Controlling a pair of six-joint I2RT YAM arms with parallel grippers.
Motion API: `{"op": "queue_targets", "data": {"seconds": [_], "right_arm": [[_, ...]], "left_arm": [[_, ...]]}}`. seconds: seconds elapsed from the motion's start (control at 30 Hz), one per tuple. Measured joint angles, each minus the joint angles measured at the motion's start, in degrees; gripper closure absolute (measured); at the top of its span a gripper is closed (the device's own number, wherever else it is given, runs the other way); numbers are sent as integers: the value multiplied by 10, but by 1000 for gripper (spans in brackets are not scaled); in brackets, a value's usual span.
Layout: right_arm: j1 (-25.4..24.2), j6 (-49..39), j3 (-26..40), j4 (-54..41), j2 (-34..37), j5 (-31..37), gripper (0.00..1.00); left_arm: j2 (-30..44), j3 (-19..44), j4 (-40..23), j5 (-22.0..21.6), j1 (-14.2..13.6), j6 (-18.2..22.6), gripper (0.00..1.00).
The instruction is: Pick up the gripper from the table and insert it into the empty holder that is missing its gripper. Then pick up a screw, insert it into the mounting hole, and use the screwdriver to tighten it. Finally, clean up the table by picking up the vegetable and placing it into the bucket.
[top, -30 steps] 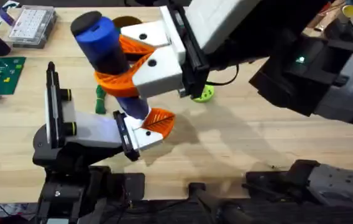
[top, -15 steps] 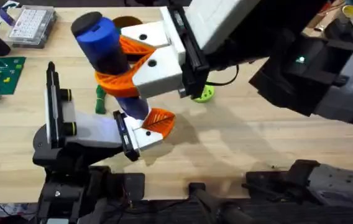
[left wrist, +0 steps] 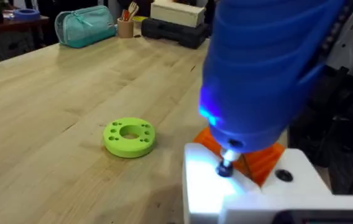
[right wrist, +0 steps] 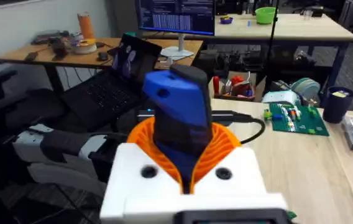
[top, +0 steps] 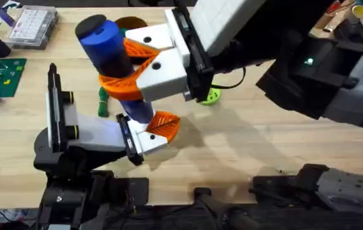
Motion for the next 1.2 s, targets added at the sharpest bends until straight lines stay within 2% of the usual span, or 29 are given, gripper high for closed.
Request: {"op": "queue_targets", "data": {"seconds": [0.47, 0.97, 1.1, 1.2], "right_arm": [[0, 2, 0, 19, 0, 0, 959], [-8, 45, 0, 56, 0, 0, 958], [-22, 64, 6, 46, -1, -3, 959], [-42, 69, 24, 2, -2, -4, 958]], "left_arm": [[0, 0, 0, 0, 0, 0, 984], [0, 0, 0, 0, 0, 0, 984], [0, 0, 0, 0, 0, 0, 984], [0, 0, 0, 0, 0, 0, 984]]}}
